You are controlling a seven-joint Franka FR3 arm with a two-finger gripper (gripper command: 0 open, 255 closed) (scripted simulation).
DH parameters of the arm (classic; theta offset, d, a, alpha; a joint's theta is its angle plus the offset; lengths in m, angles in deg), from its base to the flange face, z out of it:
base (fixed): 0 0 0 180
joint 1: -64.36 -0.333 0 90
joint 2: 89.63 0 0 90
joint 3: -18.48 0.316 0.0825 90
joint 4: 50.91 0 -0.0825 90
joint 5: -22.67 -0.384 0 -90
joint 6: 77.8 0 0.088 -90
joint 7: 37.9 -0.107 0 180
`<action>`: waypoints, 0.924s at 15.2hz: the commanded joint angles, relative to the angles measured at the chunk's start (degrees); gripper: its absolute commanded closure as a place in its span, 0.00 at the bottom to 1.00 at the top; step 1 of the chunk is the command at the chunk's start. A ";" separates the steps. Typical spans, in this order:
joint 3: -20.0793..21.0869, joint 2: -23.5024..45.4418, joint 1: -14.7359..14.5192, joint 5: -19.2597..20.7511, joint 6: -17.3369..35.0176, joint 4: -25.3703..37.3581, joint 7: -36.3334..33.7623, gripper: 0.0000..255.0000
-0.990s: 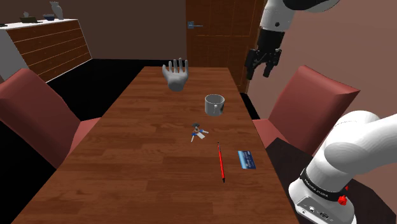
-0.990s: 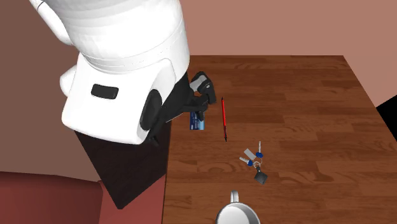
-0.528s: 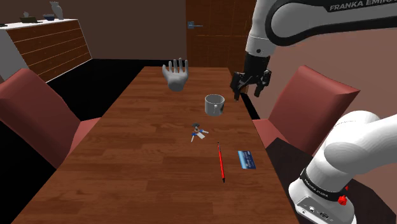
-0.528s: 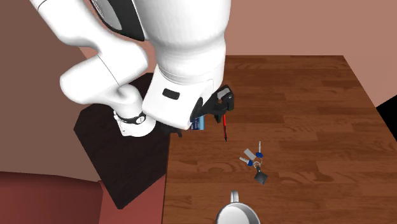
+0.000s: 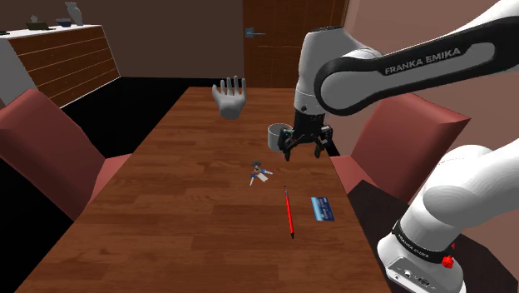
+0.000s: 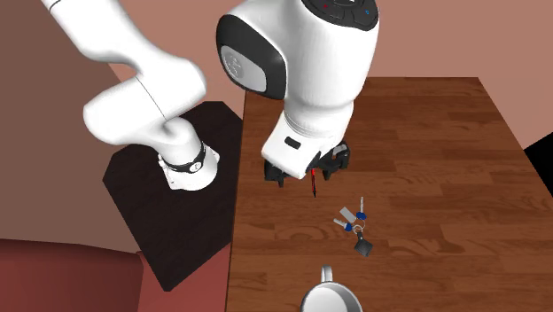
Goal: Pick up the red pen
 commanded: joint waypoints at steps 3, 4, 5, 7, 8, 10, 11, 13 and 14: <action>6.85 7.02 1.49 -0.76 7.22 -0.48 -10.23 0.00; 8.62 9.19 2.13 -0.52 9.01 -0.25 -12.91 0.00; 10.40 11.49 2.88 -0.05 10.79 0.08 -15.69 0.00; 10.89 12.41 3.07 0.12 11.99 -0.26 -16.23 0.00; 11.17 13.02 3.19 0.21 12.96 -0.64 -16.39 0.00; 11.74 14.32 3.46 0.47 14.93 -1.36 -16.76 0.00; 12.04 15.00 3.62 0.63 15.92 -1.70 -16.96 0.00; 12.82 16.86 4.09 1.17 18.52 -2.51 -17.57 0.00; 12.81 16.86 4.09 1.17 18.52 -2.51 -17.57 0.00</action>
